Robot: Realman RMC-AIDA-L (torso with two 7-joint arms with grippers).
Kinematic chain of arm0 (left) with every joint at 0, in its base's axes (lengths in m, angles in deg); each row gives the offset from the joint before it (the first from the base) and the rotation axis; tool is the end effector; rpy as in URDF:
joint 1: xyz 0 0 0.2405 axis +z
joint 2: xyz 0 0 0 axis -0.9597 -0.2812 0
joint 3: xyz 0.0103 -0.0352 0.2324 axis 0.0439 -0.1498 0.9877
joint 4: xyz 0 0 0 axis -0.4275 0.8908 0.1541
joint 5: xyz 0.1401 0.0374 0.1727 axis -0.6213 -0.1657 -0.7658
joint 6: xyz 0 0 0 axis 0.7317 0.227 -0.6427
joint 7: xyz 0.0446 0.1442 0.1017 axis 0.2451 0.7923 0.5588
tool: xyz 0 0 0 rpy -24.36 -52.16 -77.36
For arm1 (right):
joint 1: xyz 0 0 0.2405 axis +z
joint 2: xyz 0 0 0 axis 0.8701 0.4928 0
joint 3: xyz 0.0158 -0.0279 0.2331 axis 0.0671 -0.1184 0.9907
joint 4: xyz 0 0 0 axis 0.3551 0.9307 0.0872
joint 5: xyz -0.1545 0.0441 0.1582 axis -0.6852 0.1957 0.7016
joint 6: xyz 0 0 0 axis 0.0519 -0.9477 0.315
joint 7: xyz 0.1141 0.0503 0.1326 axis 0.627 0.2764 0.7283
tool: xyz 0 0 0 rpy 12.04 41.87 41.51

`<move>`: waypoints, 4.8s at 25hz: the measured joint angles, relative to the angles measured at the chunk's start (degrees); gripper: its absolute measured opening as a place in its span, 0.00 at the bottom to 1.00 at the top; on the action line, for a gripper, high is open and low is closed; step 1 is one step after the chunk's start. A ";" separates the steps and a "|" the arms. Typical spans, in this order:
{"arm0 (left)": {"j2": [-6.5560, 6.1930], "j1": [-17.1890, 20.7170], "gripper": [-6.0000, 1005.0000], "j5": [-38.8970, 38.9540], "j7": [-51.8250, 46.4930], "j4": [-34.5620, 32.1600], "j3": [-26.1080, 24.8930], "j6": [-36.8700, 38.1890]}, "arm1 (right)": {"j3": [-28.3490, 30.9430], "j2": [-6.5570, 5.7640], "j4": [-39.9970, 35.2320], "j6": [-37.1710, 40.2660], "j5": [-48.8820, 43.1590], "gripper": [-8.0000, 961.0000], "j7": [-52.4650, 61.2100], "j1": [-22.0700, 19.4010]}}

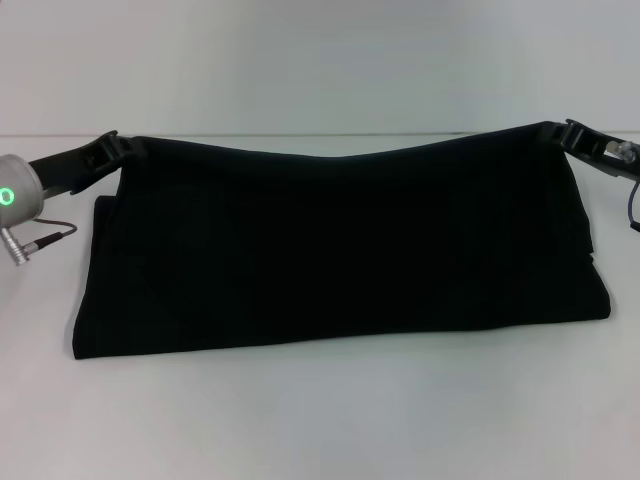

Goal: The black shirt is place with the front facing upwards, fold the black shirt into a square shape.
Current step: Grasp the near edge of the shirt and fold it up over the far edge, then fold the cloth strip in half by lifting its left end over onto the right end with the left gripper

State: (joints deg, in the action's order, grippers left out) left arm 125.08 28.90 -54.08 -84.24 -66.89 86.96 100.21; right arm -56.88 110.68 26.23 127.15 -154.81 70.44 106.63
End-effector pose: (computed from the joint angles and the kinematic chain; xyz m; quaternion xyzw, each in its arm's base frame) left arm -0.2972 0.4594 0.0264 -0.6688 -0.5972 -0.3065 0.3196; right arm 0.2791 0.4795 0.0079 -0.6885 0.5556 0.2890 0.3658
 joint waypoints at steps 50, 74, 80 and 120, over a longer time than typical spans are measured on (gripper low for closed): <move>-4.95 22.72 0.89 3.53 -23.47 -4.05 6.27 33.93 | -21.20 1.51 4.19 30.25 13.09 0.88 -54.38 -11.99; -4.99 20.77 0.89 -0.21 -27.88 -0.94 8.26 23.06 | -23.57 1.55 4.54 28.24 13.36 0.88 -54.58 -11.75; -4.96 19.13 0.88 -0.22 -27.96 0.27 8.90 21.73 | -23.58 1.55 4.55 28.35 13.38 0.88 -54.58 -11.67; -4.82 15.17 0.10 -0.21 -27.35 -0.11 17.51 17.44 | -24.45 1.64 5.27 28.90 13.44 0.87 -54.48 -10.37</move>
State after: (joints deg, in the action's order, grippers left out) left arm 120.27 44.06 -54.29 -111.59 -67.00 104.47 117.65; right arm -81.34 112.32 31.50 156.04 -141.37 15.96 96.25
